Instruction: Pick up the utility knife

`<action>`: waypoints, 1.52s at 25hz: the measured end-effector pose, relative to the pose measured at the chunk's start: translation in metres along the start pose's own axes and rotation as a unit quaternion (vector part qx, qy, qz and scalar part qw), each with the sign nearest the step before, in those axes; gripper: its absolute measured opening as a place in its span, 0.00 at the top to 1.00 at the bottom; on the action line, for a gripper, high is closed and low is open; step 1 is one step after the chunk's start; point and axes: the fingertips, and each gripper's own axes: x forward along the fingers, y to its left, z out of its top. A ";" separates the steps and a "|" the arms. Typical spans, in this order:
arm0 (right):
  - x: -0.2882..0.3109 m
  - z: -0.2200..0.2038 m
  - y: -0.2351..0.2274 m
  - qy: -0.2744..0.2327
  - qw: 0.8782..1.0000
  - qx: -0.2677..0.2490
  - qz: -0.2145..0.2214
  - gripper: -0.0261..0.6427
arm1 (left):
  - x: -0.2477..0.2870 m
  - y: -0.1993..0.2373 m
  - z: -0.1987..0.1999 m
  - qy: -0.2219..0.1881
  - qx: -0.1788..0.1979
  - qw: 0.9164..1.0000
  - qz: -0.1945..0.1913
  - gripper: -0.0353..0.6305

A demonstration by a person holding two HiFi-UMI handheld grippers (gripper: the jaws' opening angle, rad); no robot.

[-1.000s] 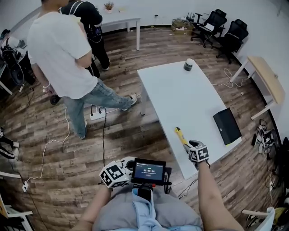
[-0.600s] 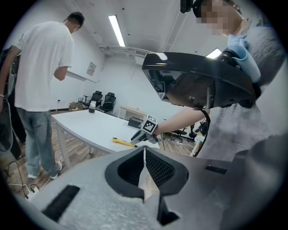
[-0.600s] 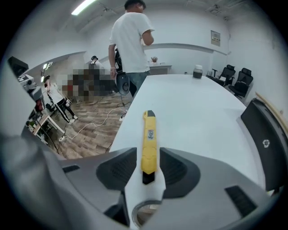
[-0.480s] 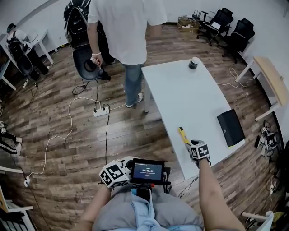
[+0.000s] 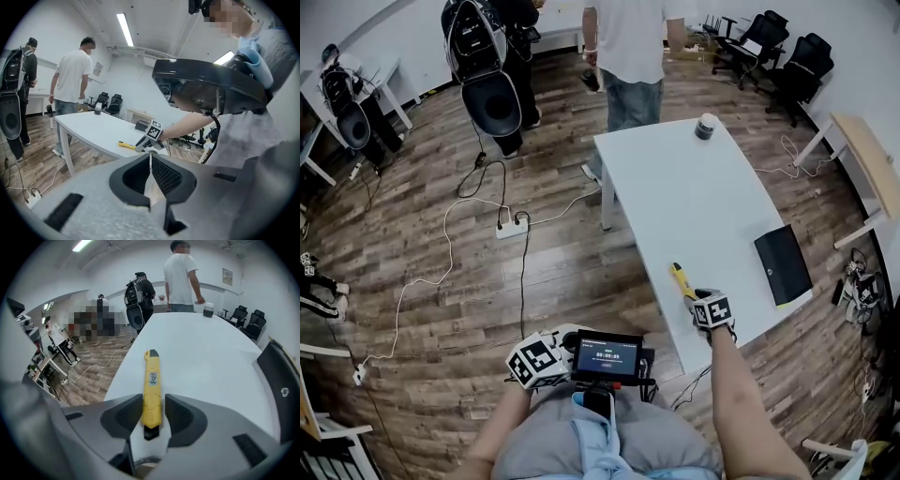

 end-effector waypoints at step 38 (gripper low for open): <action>-0.018 0.024 0.020 -0.091 0.988 0.126 -0.013 0.77 | 0.008 0.005 -0.001 0.001 0.008 0.999 -0.034 0.92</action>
